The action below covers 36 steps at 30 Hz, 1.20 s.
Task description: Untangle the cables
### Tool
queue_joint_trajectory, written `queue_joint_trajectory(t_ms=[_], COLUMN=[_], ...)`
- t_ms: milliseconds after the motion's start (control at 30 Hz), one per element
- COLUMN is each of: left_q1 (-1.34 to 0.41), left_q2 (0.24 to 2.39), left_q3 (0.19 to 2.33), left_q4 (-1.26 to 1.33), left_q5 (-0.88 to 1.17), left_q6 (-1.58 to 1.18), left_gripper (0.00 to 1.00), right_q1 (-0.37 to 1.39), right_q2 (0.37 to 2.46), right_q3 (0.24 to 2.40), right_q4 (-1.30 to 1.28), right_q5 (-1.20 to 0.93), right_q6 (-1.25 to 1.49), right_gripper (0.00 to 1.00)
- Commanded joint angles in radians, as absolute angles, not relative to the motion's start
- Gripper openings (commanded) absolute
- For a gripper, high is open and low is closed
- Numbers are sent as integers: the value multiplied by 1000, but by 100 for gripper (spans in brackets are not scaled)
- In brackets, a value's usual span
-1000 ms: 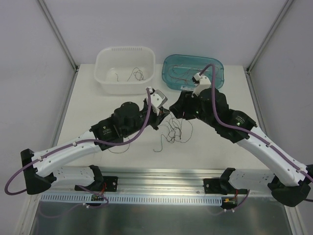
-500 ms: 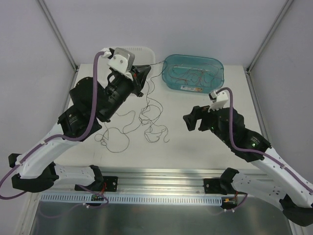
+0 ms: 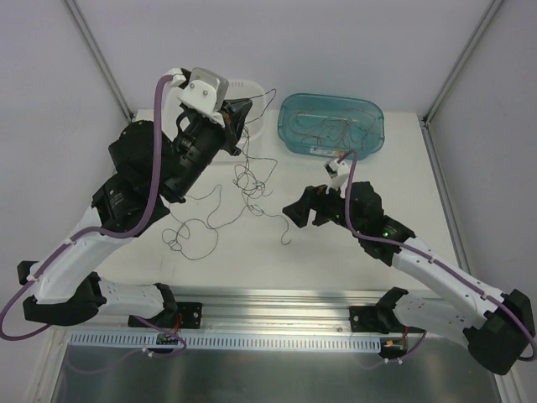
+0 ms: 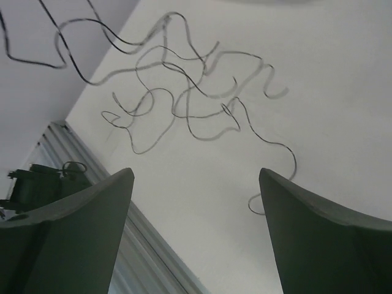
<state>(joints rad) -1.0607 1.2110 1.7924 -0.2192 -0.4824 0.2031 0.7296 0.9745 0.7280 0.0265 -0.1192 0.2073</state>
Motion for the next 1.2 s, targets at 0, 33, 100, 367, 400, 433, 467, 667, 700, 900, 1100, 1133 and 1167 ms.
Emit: queue_joint_trajectory(t_ms=[0, 33, 100, 367, 400, 433, 467, 667, 700, 900, 1100, 1133, 1167], left_q1=[-1066, -1066, -1066, -1066, -1066, -1066, -1066, -1066, -1066, -1066, -1066, -1065, -1066], left_q2=[1216, 1218, 1223, 1238, 1239, 1241, 1241, 1246, 1246, 1235, 1236, 1236, 1238], left_q3=[1825, 1827, 1830, 1839, 1835, 1835, 1835, 1835, 1833, 1815, 1810, 1810, 1812], left_q4=[-206, -206, -206, -209, -210, -212, -210, -219, -222, -226, -227, -227, -227], left_q5=[-497, -495, -488, -469, -466, -463, -465, -457, -456, -446, -440, -442, -442], left_q6=[224, 219, 213, 190, 181, 183, 181, 173, 173, 158, 155, 158, 158], left_gripper=[0, 0, 0, 0, 0, 0, 0, 0, 0, 0, 0, 0, 0], right_q1=[726, 727, 727, 726, 726, 726, 727, 727, 727, 727, 730, 730, 729], right_q2=[1018, 1031, 1072, 1169, 1173, 1184, 1187, 1186, 1181, 1141, 1143, 1152, 1157], right_q3=[741, 742, 759, 808, 814, 816, 822, 834, 833, 848, 899, 907, 914], right_q4=[314, 336, 376, 446, 449, 456, 456, 427, 423, 371, 327, 324, 319], right_q5=[-261, -277, -297, -362, -370, -377, -390, -400, -400, -361, -278, -272, -268], right_q6=[267, 270, 276, 302, 304, 305, 304, 290, 291, 285, 275, 275, 273], right_gripper=[88, 88, 88, 85, 83, 82, 81, 75, 74, 72, 67, 66, 65])
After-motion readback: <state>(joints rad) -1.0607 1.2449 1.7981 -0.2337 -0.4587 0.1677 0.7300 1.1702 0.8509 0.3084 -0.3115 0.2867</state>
